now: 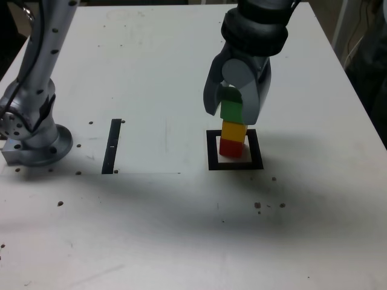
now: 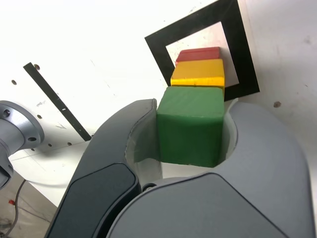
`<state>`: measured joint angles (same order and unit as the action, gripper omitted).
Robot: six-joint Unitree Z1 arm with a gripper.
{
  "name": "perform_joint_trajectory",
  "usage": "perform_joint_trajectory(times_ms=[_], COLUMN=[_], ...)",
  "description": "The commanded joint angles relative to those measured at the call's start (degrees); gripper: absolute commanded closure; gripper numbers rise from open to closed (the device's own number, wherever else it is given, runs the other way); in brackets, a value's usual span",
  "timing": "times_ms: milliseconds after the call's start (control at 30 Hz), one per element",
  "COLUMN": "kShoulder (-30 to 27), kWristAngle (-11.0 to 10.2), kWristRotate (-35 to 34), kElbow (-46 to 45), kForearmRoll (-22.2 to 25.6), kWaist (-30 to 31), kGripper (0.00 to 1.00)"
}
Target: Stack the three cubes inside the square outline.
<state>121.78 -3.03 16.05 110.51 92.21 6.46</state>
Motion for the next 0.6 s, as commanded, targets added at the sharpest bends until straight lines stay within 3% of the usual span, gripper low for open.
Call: perform_joint_trajectory(times_ms=[0, 267, 367, 567], kShoulder=[0.26, -0.26, -1.24, -5.88], kWristAngle=[-0.11, -0.1, -0.26, -0.89], kWristRotate=[0.2, 0.3, 0.26, 0.07], kElbow=[-0.09, -0.17, -0.08, -0.81], kForearmRoll=[0.48, 0.3, 0.23, 0.32], kWaist=[-0.23, -0.57, -0.57, -0.57], kGripper=[0.41, 0.06, 0.01, 0.01])
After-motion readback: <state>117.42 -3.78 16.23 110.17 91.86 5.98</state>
